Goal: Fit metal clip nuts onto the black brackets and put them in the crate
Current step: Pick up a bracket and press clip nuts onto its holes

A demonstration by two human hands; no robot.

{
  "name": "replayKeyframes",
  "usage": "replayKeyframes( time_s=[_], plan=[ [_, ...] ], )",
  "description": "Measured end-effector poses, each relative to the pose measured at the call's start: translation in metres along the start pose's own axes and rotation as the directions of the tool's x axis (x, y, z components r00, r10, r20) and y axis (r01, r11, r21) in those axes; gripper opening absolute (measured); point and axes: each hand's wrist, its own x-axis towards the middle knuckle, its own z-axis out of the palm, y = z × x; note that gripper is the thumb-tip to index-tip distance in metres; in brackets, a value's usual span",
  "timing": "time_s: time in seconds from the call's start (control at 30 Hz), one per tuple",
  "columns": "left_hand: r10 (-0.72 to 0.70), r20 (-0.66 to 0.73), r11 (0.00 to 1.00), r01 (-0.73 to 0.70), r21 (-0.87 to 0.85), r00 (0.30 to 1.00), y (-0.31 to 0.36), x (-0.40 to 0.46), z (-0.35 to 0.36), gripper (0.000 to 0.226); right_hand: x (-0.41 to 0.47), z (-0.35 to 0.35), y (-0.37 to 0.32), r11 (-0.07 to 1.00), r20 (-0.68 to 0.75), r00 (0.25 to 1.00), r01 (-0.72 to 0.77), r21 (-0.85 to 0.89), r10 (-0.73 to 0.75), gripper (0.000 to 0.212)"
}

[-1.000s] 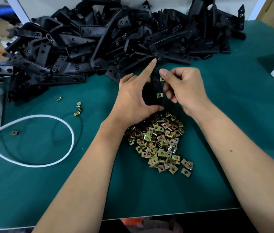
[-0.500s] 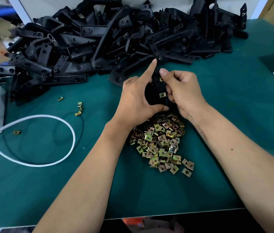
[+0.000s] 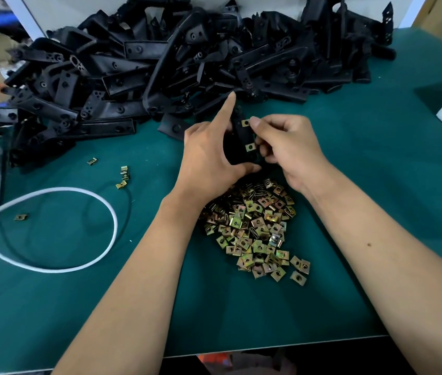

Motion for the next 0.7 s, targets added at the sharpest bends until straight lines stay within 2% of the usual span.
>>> replayKeyframes(
  time_s=[0.1,0.23,0.4,0.57,0.7],
  plan=[
    [-0.026,-0.016,0.999,0.025,-0.038,1.000,0.0024,-0.0011,0.0023,0.130,0.0002,-0.0001,-0.0018,1.000,-0.024,1.000,0.019,-0.005,-0.019,0.019],
    [-0.021,-0.024,0.997,0.019,-0.078,0.999,0.0041,-0.0026,0.0046,0.117,0.0002,-0.0004,-0.0028,1.000,-0.037,0.999,-0.003,0.025,0.004,0.016],
    [-0.025,-0.003,0.996,0.024,-0.091,1.000,0.0059,-0.0025,0.0032,0.117,0.0003,0.0002,-0.0035,0.999,-0.045,0.999,0.011,0.032,-0.009,0.011],
    [0.005,0.005,1.000,-0.005,-0.010,1.000,0.0060,-0.0039,-0.0008,0.118,0.0013,-0.0047,-0.0075,0.995,-0.006,0.998,0.062,-0.084,-0.062,0.016],
    [0.006,0.019,0.999,-0.007,0.044,1.000,0.0058,-0.0027,-0.0011,0.120,0.0005,-0.0049,-0.0102,0.991,0.002,0.997,0.079,-0.110,-0.080,0.017]
  ],
)
